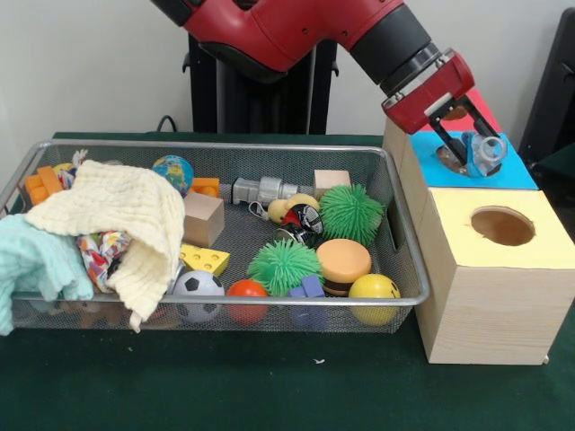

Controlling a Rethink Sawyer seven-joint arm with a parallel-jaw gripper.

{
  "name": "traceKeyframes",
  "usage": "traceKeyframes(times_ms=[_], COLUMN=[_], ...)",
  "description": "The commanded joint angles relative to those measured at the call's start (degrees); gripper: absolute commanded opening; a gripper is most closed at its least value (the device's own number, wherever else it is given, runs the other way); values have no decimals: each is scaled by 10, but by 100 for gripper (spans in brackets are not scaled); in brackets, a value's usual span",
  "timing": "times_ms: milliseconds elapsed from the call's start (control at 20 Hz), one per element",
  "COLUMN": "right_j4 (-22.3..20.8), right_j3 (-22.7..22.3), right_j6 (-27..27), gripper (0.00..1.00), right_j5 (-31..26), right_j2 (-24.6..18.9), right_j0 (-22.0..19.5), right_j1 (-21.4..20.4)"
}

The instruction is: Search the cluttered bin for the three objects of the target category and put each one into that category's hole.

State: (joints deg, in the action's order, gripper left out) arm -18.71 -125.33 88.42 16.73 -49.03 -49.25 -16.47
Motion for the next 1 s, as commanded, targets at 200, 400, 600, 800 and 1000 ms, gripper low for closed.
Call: traceKeyframes(times_ms=[200,400,600,800,1000], right_j4=[27,21,18,17,48], right_j3=[59,64,69,67,40], right_j6=[117,112,107,97,101], gripper=[100,100,100,100,100], right_j5=[-17,-11,-17,-30,-73], right_j2=[41,38,37,42,36], right_j0=[16,19,19,24,23], right_j1=[23,11,14,-4,-67])
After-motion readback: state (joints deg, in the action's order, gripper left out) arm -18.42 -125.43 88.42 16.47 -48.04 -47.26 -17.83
